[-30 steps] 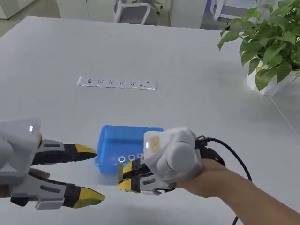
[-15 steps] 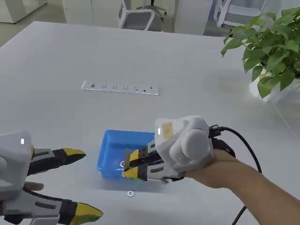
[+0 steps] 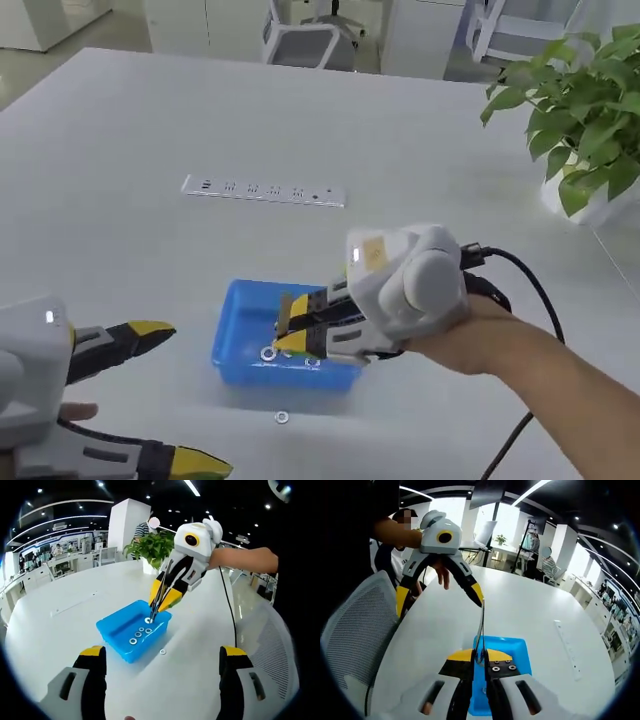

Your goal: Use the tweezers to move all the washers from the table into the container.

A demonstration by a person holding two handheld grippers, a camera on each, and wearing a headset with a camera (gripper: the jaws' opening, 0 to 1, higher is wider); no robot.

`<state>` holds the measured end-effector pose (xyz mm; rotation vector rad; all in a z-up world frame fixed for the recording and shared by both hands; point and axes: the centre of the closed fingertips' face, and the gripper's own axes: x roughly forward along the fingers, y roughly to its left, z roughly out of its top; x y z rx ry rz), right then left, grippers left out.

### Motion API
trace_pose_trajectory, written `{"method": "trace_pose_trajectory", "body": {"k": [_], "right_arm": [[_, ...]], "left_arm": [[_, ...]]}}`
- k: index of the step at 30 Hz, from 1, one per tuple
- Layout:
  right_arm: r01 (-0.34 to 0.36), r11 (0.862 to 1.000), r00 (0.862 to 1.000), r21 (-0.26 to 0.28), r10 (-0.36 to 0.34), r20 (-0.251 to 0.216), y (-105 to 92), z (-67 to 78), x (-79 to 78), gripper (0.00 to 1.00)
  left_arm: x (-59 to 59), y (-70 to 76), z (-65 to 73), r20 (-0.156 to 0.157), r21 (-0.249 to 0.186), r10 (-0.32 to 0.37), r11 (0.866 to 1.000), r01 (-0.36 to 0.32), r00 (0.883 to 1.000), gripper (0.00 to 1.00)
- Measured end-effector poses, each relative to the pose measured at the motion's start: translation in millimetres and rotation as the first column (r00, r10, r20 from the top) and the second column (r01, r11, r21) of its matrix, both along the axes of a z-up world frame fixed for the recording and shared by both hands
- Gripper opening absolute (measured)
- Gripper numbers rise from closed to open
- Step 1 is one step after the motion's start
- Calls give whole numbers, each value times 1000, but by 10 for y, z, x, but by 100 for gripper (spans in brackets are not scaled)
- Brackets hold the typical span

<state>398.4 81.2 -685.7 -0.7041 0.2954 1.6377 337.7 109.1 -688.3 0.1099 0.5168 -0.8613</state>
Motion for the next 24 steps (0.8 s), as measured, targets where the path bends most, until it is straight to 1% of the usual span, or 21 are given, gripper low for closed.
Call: {"method": "trace_pose_trajectory", "body": {"k": [1, 8, 9, 10, 11, 13, 21, 23, 24], "right_arm": [[1, 1000, 1000, 5, -1, 0, 3, 7, 21, 8], [2, 1000, 1000, 23, -2, 9, 35, -2, 163, 8], [-3, 1000, 1000, 29, 3, 11, 44, -1, 172, 8], [-3, 999, 1000, 34, 3, 10, 54, -4, 189, 8], [-3, 999, 1000, 33, 3, 10, 60, -9, 199, 8], [-7, 999, 1000, 42, 7, 10, 80, -13, 214, 8], [-16, 999, 1000, 36, 16, 2, 125, -100, 283, 8], [-18, 999, 1000, 32, 18, 8, 139, -126, 306, 8], [-19, 999, 1000, 33, 19, 5, 147, -138, 317, 8]], "left_arm": [[5, -7, 6, 7, -1, 0, 1000, 0, 1000, 99], [24, -4, -14, 2, 0, 9, 1000, -9, 1000, 99], [29, -4, -12, 5, 0, 10, 1000, -10, 1000, 99], [38, -7, -2, 18, 0, 5, 1000, -5, 1000, 99], [42, -6, 0, 21, 0, 5, 1000, -5, 1000, 99], [48, 0, -8, 13, -4, 11, 1000, -11, 1000, 99], [65, 11, -20, 12, -7, 19, 1000, -19, 1000, 99], [79, 10, 0, 24, -13, 20, 1000, -20, 1000, 99], [84, 12, 8, 23, -18, 25, 1000, -25, 999, 99]]}}
